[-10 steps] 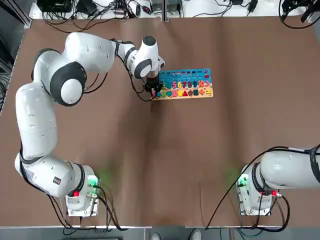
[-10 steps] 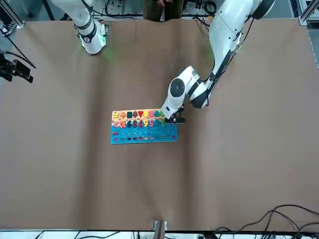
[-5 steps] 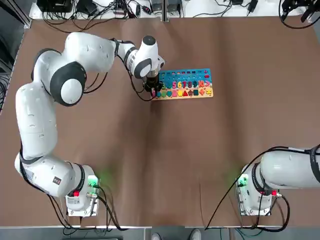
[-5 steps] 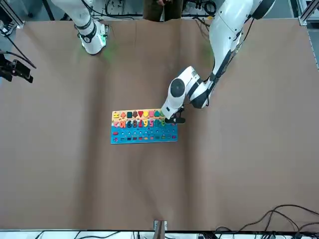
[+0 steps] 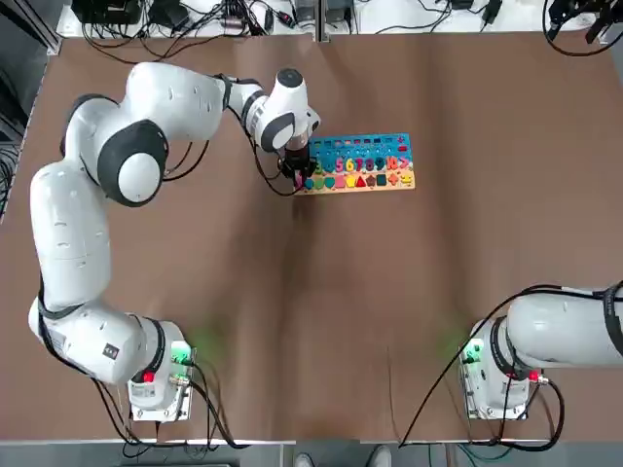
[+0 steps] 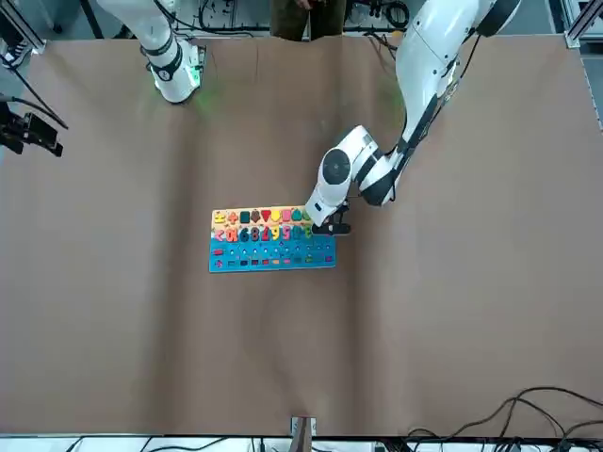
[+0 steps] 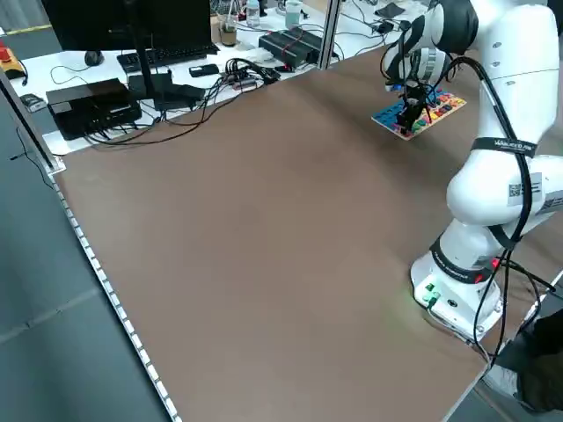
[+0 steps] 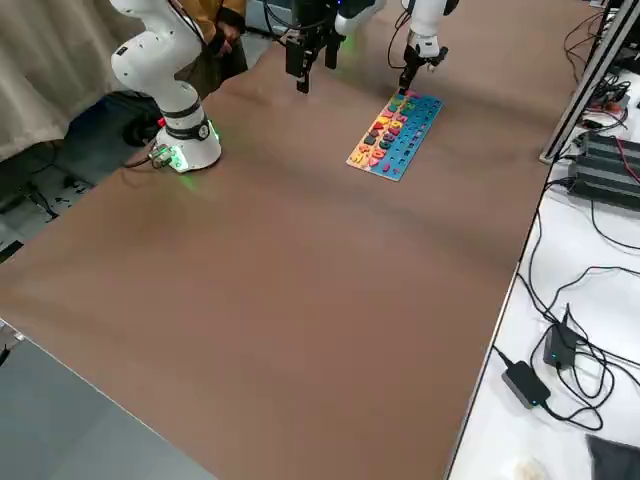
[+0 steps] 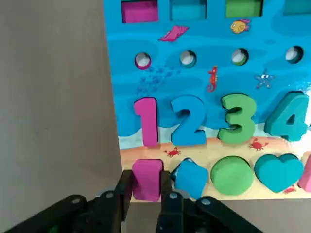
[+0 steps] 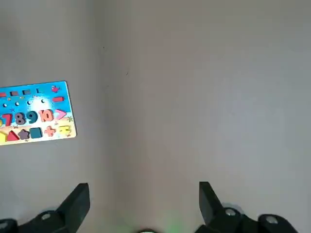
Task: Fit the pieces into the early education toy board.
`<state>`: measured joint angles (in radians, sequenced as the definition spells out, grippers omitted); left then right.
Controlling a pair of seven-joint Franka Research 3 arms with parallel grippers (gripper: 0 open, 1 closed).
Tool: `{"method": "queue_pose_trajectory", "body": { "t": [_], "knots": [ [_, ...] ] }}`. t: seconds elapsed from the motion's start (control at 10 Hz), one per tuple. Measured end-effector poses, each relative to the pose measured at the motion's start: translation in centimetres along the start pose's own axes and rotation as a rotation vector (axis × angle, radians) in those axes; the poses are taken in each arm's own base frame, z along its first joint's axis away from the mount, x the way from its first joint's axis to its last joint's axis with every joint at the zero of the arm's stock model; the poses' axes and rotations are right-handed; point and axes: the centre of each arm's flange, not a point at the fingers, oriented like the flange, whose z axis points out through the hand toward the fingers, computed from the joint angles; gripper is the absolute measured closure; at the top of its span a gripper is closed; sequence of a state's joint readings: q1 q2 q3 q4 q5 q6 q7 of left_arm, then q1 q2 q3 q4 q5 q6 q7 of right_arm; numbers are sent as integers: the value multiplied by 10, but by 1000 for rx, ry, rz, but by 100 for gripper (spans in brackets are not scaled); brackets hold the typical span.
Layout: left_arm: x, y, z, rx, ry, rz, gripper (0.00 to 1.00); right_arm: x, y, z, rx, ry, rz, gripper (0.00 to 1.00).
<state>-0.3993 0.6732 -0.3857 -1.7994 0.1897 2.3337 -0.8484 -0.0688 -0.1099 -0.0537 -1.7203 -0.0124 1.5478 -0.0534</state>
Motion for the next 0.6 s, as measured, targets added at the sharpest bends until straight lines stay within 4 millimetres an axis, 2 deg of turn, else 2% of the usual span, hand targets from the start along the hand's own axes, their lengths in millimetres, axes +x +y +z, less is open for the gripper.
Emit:
{"method": "queue_pose_trajectory", "body": {
  "t": [0.6],
  "knots": [
    [3, 0, -3, -5, 6, -4, 69, 0, 0, 0, 0, 0, 0, 1]
  ]
}}
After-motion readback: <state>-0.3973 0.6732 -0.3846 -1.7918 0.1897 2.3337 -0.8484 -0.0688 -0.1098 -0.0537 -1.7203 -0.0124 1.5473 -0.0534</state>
